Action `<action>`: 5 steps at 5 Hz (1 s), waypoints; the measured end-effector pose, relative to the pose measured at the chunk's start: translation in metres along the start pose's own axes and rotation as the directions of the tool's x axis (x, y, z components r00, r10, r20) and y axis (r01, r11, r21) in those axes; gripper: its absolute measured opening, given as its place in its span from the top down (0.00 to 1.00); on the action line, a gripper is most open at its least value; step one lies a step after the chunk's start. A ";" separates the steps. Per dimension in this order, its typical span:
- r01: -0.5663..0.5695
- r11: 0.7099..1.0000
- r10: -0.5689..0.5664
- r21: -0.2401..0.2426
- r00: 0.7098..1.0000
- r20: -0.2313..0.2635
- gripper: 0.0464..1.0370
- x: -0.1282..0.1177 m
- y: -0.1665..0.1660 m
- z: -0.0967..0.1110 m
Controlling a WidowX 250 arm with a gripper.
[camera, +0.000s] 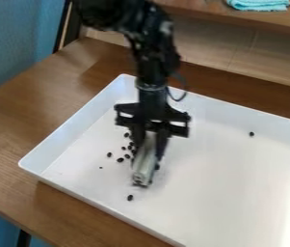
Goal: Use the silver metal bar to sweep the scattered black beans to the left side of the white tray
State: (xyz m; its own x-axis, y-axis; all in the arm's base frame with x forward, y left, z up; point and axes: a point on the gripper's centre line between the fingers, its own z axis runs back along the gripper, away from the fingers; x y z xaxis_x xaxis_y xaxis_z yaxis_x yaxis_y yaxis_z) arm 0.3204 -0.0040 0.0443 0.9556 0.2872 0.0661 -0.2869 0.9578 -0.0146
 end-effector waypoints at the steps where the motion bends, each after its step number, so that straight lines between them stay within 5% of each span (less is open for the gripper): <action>1: 0.012 1.000 -0.012 0.000 1.000 0.007 0.66 0.000 0.033 0.000; 3: -0.015 0.999 0.017 -0.036 0.999 0.042 0.66 -0.002 0.073 -0.003; 5: -0.047 0.983 0.052 -0.177 0.998 0.022 0.66 0.003 0.041 0.070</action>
State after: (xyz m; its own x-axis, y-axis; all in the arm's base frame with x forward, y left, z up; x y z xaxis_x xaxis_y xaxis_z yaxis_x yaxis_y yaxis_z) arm 0.3070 0.0356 0.1138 0.9376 0.3366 0.0869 -0.3155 0.9289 -0.1942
